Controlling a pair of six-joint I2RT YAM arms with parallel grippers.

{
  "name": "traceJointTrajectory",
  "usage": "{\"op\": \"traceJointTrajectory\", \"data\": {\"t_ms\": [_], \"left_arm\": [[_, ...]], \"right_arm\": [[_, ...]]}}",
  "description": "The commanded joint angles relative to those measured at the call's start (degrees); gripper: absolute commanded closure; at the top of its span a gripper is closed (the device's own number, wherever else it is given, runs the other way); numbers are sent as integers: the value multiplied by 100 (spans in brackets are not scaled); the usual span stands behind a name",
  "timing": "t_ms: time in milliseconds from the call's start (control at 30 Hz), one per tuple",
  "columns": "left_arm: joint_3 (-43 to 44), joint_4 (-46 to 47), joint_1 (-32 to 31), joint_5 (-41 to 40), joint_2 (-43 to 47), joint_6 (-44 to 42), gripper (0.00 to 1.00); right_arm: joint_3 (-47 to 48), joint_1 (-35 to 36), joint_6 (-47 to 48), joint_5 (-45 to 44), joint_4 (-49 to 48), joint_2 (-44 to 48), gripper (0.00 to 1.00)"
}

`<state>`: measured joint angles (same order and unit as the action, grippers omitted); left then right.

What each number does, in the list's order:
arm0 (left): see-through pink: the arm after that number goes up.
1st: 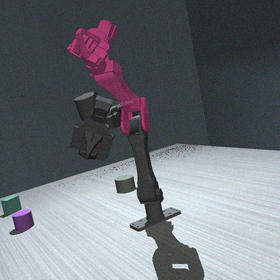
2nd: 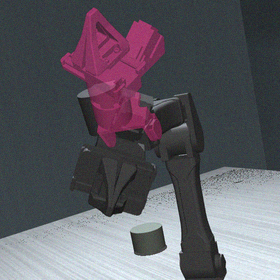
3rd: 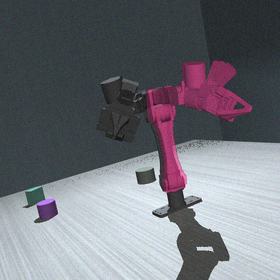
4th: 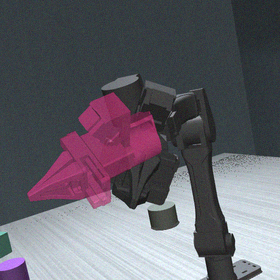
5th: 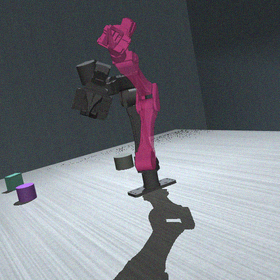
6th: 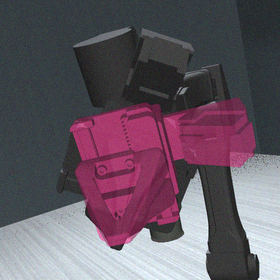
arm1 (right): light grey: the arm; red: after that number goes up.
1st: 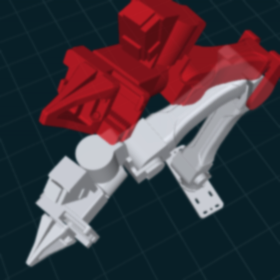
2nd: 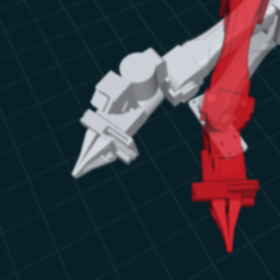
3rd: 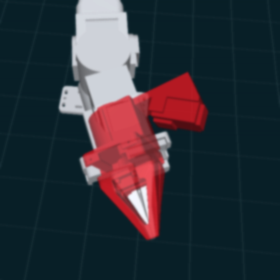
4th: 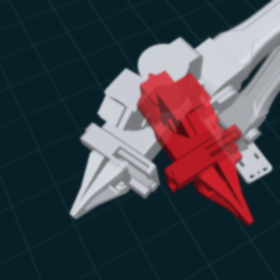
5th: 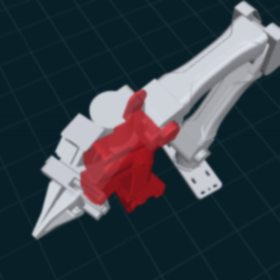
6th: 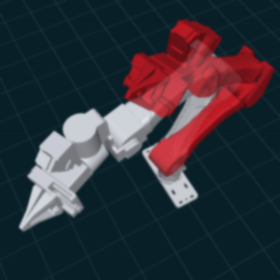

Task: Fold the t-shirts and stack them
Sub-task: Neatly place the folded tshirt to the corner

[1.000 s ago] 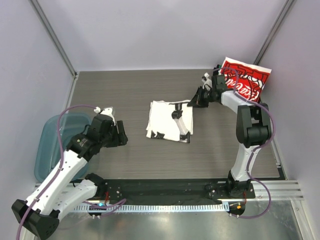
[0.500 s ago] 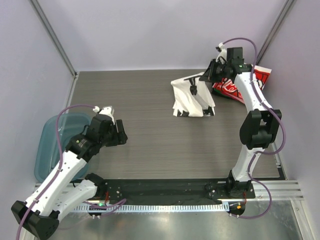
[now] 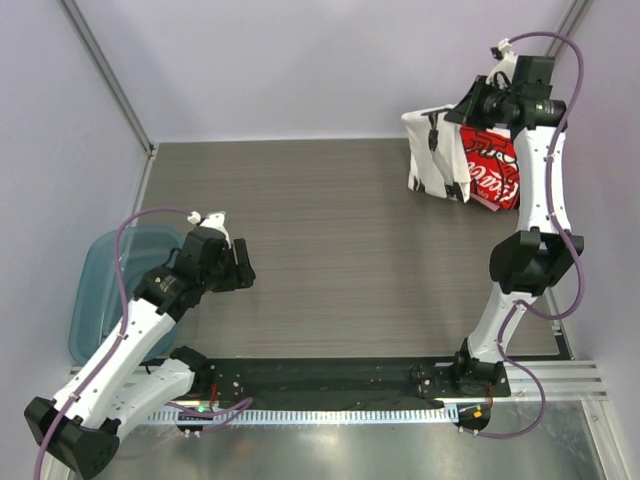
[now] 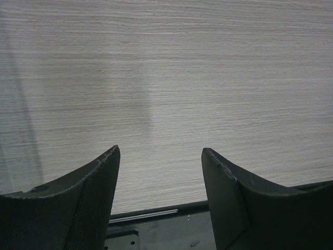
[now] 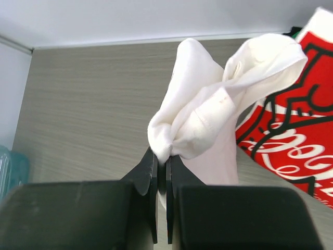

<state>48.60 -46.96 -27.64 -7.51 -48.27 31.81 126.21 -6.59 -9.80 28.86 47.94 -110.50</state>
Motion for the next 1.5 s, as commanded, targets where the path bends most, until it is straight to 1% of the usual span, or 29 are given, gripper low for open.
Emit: {"op": "traceJointTrajectory", "data": {"t_ms": [0, 233, 533, 967, 1233, 1367, 1467], "left_arm": [[18, 187, 48, -67, -15, -105, 35], [27, 178, 118, -49, -130, -105, 35], [27, 161, 118, -75, -218, -88, 35], [27, 152, 118, -40, -332, -105, 36], [27, 135, 118, -40, -385, -88, 36], [27, 135, 118, -58, -402, -88, 36], [27, 134, 118, -67, -446, -88, 36]], "right_arm": [[605, -237, 31, 155, 66, -33, 99], [1186, -720, -118, 330, 23, -244, 99], [1335, -1291, -513, 831, -338, -393, 99], [1643, -1749, -523, 832, -374, -1017, 99], [2223, -1855, -382, 261, -435, -1737, 99], [1978, -1907, -338, -126, -742, -1826, 99], [2012, -1986, -347, -415, -839, -2019, 99]]}}
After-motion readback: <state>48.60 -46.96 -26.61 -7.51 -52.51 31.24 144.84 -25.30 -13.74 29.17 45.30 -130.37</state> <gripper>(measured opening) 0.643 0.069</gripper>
